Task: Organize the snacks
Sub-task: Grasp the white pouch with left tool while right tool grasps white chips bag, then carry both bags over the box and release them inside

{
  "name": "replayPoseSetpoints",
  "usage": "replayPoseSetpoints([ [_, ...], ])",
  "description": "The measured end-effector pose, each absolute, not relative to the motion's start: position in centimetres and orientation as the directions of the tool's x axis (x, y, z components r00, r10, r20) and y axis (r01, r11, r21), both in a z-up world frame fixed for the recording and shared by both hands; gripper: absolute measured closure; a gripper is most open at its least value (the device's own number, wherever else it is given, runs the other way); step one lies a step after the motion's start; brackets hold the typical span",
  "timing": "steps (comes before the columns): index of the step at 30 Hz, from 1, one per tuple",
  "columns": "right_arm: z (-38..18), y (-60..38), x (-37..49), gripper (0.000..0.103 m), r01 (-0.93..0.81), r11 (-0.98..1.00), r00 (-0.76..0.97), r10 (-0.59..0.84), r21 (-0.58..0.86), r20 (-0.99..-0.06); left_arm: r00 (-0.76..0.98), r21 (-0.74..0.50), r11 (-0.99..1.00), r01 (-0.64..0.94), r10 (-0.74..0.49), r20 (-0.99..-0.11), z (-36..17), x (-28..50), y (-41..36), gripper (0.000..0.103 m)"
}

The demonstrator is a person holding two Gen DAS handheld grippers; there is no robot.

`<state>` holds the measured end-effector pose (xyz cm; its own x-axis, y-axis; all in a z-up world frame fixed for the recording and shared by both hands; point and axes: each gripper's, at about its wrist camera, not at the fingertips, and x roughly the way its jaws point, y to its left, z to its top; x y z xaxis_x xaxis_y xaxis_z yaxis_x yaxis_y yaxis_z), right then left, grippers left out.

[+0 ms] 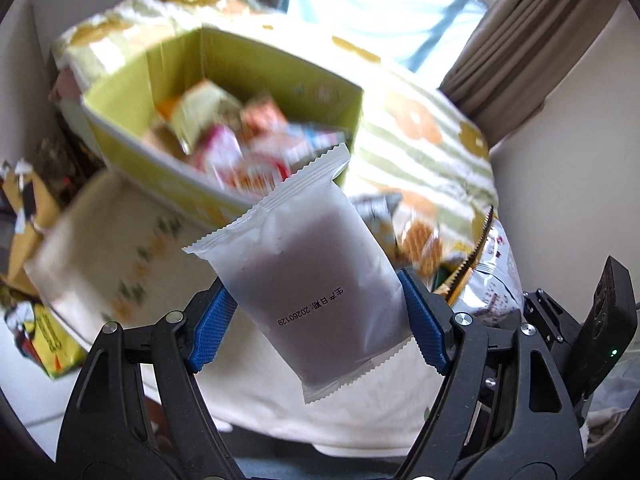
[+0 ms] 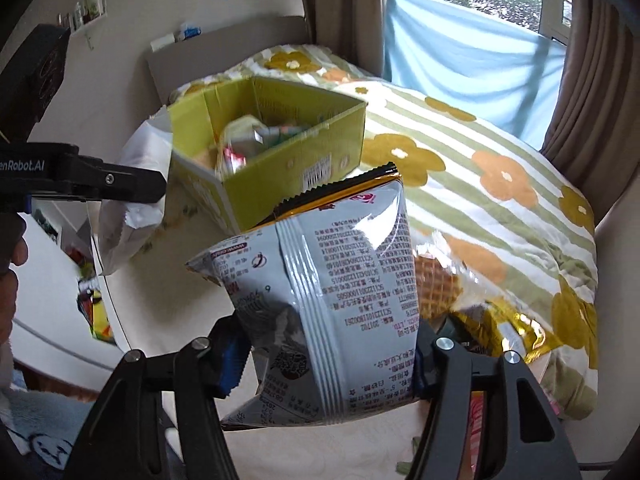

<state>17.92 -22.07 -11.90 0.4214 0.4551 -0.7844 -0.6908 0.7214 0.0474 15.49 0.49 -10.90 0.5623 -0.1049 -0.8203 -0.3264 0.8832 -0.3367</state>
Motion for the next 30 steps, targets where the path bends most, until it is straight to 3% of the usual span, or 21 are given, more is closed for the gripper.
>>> replayPoseSetpoints([
  [13,-7.1,-9.3,23.7,0.045,-0.607,0.791,0.493,0.452,0.078,-0.743,0.584,-0.305,0.916,-0.26,-0.103,-0.805,-8.1,23.5,14.6,0.027],
  [27,-9.5,-0.6,27.7,0.045,-0.481,0.865,0.47,0.394,0.145,-0.79,0.439,-0.241,0.961,-0.138,-0.158,-0.884,-16.0,30.4,21.1,0.026],
  [30,-10.0,0.0,28.1,0.045,-0.469,0.871,0.457,0.382,0.147,-0.803,0.448,-0.238,0.965,-0.115,-0.164,-0.879,-16.6,30.2,21.3,0.012],
])
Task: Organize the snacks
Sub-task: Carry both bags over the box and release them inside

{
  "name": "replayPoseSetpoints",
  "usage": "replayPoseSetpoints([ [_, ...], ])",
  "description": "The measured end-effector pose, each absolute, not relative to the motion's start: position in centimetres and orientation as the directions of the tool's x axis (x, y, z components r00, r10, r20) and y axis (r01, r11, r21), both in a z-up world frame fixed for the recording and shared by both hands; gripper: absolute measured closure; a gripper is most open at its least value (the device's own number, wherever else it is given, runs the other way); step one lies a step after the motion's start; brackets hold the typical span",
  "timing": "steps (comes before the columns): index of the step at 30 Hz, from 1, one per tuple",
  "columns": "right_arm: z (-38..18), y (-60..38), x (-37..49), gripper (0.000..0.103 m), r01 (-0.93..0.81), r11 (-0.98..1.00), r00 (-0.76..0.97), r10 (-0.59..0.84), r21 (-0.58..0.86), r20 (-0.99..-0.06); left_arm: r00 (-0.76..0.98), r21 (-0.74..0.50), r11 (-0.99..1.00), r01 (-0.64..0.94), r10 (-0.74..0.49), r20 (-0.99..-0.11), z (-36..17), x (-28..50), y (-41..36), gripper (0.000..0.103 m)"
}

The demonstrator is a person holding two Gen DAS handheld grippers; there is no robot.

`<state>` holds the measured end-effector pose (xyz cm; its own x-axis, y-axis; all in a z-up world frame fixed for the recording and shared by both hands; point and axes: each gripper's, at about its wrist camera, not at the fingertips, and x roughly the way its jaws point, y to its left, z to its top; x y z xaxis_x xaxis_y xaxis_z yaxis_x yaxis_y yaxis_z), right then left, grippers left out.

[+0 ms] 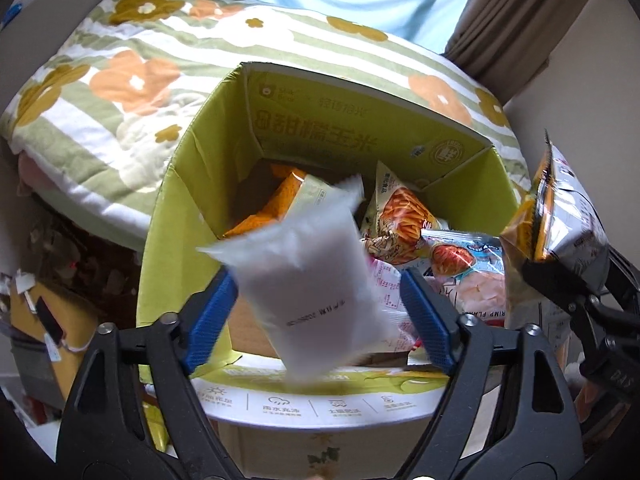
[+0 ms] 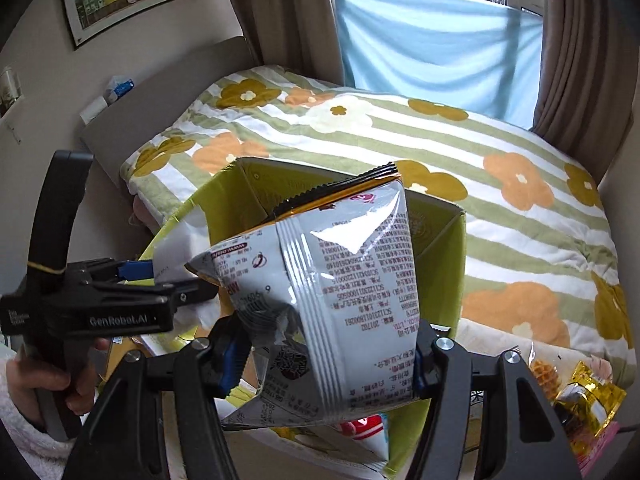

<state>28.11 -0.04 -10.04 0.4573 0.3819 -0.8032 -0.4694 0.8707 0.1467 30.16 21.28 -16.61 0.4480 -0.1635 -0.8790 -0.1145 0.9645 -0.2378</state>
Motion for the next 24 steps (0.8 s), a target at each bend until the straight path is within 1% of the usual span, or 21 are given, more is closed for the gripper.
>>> replayPoseSetpoints([
  [1,-10.2,0.1,28.2,0.045,-0.467,0.872,0.455,0.38,0.148,-0.805,0.454,-0.22,0.969,-0.112,-0.146,-0.879,-16.5,30.0,21.4,0.001],
  [2,-10.3,0.3,28.4,0.045,-0.466,0.872,0.452,0.38,0.15,-0.807,0.465,-0.2,0.974,-0.108,-0.128,-0.876,-16.3,29.8,21.4,0.0],
  [5,-10.6,0.4,28.7,0.045,-0.461,0.873,0.446,0.384,0.161,-0.809,0.467,-0.169,0.981,-0.096,-0.106,-0.878,-16.1,29.3,21.6,0.0],
  [12,-11.0,1.2,29.0,0.045,-0.458,0.865,0.412,0.413,0.208,-0.812,0.454,-0.188,0.975,-0.115,-0.117,-0.883,-16.5,28.1,22.7,0.0],
  [18,-10.6,2.9,29.1,0.043,-0.48,0.854,0.403,0.417,0.2,-0.814,0.476,-0.197,0.971,-0.139,-0.108,-0.872,-15.4,27.0,23.7,0.0],
  [21,-11.1,3.1,29.7,0.043,-0.468,0.852,0.376,0.432,0.234,-0.82,0.485,-0.197,0.968,-0.154,-0.1,-0.869,-14.8,26.6,24.1,0.0],
  [23,-11.7,3.2,29.7,0.041,-0.463,0.847,0.35,0.446,0.262,-0.824,0.49,-0.196,0.967,-0.159,-0.095,-0.866,-14.6,26.3,24.3,0.0],
  [24,-11.8,3.2,29.7,0.035,-0.459,0.847,0.347,0.448,0.267,-0.824,0.491,-0.195,0.967,-0.162,-0.093,-0.866,-14.5,26.2,24.3,0.0],
])
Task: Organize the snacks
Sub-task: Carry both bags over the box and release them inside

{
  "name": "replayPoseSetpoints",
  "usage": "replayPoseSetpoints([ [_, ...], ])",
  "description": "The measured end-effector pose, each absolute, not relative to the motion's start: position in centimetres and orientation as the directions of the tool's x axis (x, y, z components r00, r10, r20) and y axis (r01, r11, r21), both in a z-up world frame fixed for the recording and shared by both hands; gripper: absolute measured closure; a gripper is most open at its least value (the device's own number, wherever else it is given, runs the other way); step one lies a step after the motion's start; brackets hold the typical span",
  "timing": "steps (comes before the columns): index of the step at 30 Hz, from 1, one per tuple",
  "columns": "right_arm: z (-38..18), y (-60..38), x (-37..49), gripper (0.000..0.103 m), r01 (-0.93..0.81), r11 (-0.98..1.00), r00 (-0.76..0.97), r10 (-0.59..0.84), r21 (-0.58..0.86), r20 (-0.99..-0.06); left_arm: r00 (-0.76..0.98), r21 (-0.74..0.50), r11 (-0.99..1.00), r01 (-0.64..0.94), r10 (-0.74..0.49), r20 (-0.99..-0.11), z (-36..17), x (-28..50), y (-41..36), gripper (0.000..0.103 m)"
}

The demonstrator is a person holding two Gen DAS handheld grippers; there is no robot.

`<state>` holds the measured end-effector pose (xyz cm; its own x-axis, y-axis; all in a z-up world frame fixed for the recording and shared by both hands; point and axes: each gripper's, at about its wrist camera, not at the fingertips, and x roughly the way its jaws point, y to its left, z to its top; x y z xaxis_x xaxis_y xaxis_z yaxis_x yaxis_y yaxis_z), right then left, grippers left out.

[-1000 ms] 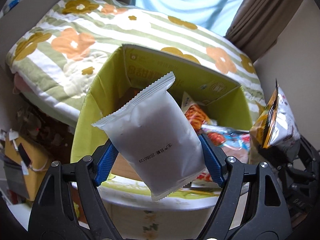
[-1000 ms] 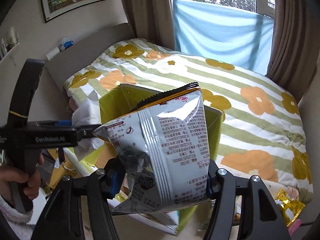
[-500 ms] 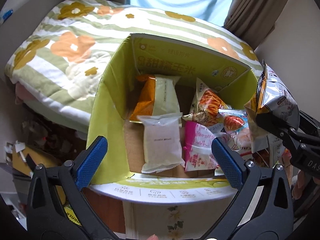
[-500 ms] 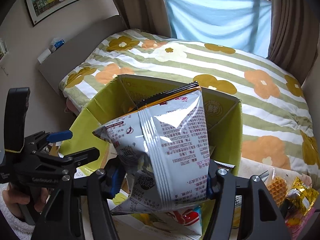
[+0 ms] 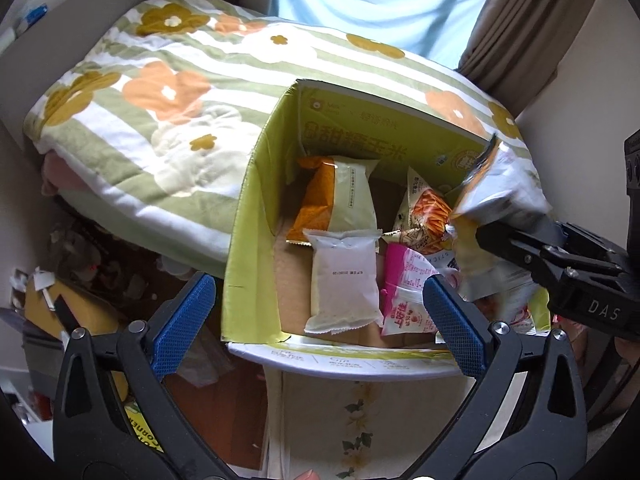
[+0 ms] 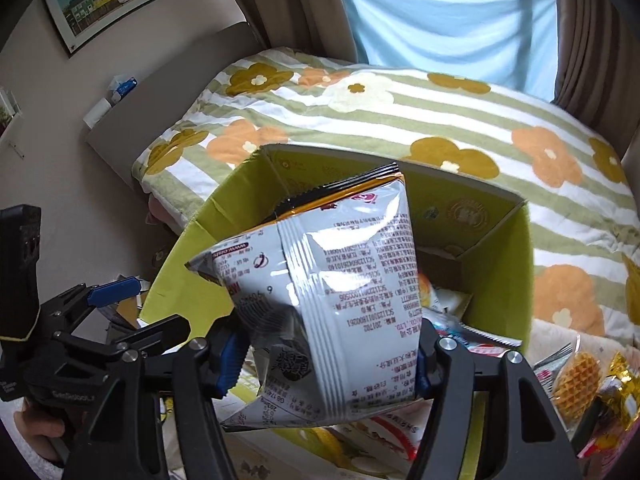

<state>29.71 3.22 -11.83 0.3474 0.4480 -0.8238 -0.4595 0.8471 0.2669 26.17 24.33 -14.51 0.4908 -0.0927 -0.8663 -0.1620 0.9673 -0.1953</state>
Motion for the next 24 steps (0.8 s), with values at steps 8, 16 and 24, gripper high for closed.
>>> replayPoseSetpoints([
  [8,-11.8,2.2,28.9,0.017,-0.436,0.85,0.36,0.467,0.297,-0.807,0.482,-0.198,0.966,-0.167,-0.095,-0.871,-14.7,25.6,24.1,0.0],
  [16,-10.4,1.0,27.8,0.017,-0.425,0.86,0.392,0.456,0.283,-0.799,0.493,-0.198,0.969,-0.146,-0.102,-0.864,-13.5,25.3,22.8,0.0],
  [24,-8.1,-1.8,25.9,0.017,-0.388,0.887,0.465,0.421,0.248,-0.779,0.52,-0.19,0.98,-0.064,-0.13,-0.844,-11.6,25.4,20.3,0.0],
])
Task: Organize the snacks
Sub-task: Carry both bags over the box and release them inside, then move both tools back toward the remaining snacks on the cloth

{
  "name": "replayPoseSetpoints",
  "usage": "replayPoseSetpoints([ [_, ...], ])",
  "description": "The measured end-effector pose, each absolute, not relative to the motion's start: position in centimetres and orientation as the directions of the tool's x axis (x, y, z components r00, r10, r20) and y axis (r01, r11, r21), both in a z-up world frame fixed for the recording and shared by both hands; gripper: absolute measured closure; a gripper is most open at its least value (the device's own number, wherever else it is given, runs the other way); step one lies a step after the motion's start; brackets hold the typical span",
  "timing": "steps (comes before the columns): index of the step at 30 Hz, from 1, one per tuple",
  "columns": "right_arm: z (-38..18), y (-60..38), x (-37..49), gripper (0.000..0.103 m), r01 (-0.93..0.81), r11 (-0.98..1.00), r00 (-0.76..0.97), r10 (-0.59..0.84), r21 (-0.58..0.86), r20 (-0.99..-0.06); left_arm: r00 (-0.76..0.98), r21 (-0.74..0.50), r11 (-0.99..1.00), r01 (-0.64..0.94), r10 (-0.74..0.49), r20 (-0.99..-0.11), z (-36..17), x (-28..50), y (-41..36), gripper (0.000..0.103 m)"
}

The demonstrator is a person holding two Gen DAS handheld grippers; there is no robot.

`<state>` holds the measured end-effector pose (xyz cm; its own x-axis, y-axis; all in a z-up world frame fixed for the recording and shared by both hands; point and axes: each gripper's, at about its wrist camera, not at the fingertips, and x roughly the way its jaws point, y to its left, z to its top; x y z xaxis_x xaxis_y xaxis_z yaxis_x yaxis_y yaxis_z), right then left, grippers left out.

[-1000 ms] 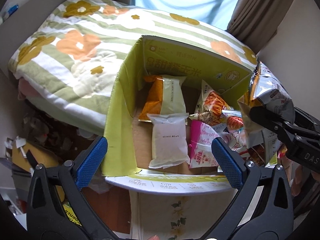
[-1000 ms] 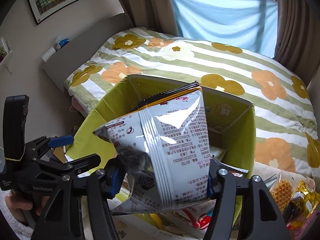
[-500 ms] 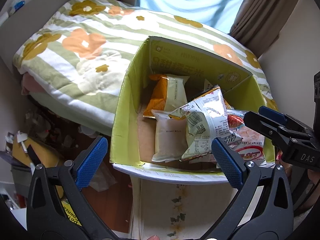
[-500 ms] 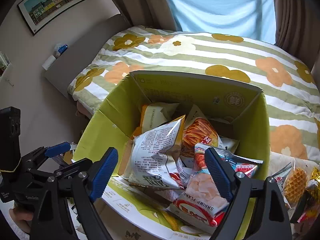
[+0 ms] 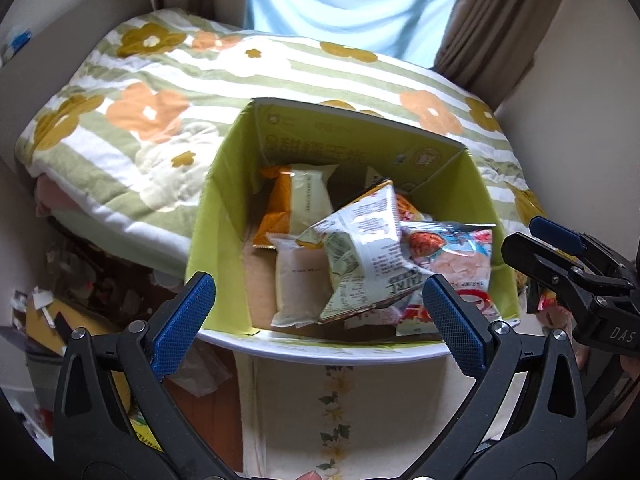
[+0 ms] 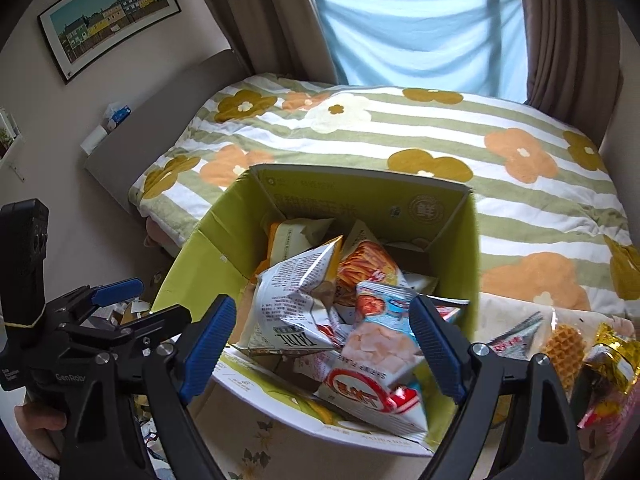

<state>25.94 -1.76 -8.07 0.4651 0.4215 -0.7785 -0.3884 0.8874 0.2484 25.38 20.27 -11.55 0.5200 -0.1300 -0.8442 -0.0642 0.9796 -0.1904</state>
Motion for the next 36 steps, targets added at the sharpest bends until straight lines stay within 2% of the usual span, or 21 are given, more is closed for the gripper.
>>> replayPoseSetpoints([
  [7,-5.9,-6.0,24.0,0.017,-0.316,0.93,0.543,0.338,0.186,-0.768,0.528,-0.204,0.978,0.043,-0.196,-0.826,-10.3,25.9,16.2,0.0],
  [14,-4.0,-11.5,22.7,0.017,-0.272,0.959,0.616,0.236,0.078,-0.751,0.527,-0.219,0.972,0.082,-0.228,-0.819,-9.7,26.0,11.9,0.0],
  [19,-3.6,-15.8,22.5,0.017,-0.257,0.965,0.642,0.218,0.061,-0.735,0.531,-0.211,0.974,0.08,-0.221,-0.818,-9.3,25.8,8.0,0.0],
  [27,-4.7,-23.3,23.1,0.017,-0.334,0.939,0.623,0.28,0.075,-0.73,0.538,-0.205,0.978,-0.038,-0.153,-0.829,-10.0,24.6,0.4,0.0],
  [36,-7.9,-30.0,25.9,0.017,-0.457,0.886,0.557,0.353,0.077,-0.752,0.528,-0.23,0.947,-0.223,-0.081,-0.846,-13.2,24.0,-7.3,0.0],
])
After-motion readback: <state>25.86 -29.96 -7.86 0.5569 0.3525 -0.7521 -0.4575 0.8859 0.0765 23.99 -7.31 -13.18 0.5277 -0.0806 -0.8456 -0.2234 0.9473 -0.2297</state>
